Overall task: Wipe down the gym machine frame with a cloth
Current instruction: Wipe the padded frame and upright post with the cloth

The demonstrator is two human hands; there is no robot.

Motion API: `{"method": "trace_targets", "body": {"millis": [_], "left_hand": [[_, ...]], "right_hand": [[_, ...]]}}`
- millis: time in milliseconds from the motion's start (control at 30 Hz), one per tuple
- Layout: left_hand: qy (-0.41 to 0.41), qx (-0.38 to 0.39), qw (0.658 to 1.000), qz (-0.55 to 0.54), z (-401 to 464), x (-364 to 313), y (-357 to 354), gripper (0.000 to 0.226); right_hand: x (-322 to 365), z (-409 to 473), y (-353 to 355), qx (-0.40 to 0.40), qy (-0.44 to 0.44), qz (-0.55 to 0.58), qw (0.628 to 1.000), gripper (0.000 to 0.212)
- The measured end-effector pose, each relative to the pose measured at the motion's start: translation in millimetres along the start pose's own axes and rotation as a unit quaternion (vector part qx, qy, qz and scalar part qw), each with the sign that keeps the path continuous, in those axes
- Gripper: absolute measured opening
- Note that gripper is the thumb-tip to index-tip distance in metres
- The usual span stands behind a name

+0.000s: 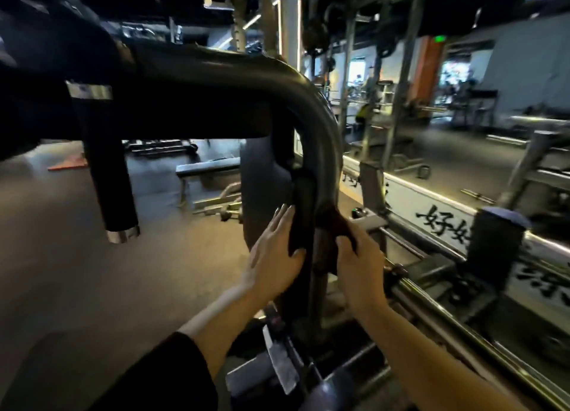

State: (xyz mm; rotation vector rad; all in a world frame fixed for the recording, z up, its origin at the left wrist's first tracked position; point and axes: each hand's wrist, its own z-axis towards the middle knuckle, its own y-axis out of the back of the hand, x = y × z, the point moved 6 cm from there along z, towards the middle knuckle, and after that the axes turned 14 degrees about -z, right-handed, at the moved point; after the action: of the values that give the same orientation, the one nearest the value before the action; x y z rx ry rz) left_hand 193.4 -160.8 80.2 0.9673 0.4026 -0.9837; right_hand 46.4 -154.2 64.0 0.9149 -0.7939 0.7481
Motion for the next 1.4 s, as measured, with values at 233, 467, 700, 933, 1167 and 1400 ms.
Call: {"method": "trace_targets", "body": {"millis": [233, 467, 700, 933, 1167, 1400], "left_hand": [[-0.043, 0.036, 0.998, -0.037, 37, -25, -13, 0.066], [0.046, 0.054, 0.996, 0.048, 89, 13, -12, 0.083], [0.055, 0.027, 0.984, 0.167, 103, 29, -29, 0.078], [0.037, 0.005, 0.971, 0.234, 100, 29, -29, 0.076], [0.022, -0.015, 0.961, 0.275, 106, 29, -28, 0.073], [0.018, -0.011, 0.960, 0.280, 111, 16, -21, 0.072]], "right_hand": [[9, 50, 29, -0.020, 0.042, -0.041, 0.998, 0.047], [63, 136, -7, -0.023, 0.206, -0.088, 0.974, 0.053], [6, 136, -57, 0.003, 0.251, -0.086, 0.964, 0.073], [-125, 78, -104, 0.192, -0.063, -0.038, 0.979, 0.071], [-37, 139, -75, 0.038, 0.059, 0.001, 0.998, 0.080], [-71, 103, -86, 0.149, 0.019, -0.050, 0.987, 0.088]]}}
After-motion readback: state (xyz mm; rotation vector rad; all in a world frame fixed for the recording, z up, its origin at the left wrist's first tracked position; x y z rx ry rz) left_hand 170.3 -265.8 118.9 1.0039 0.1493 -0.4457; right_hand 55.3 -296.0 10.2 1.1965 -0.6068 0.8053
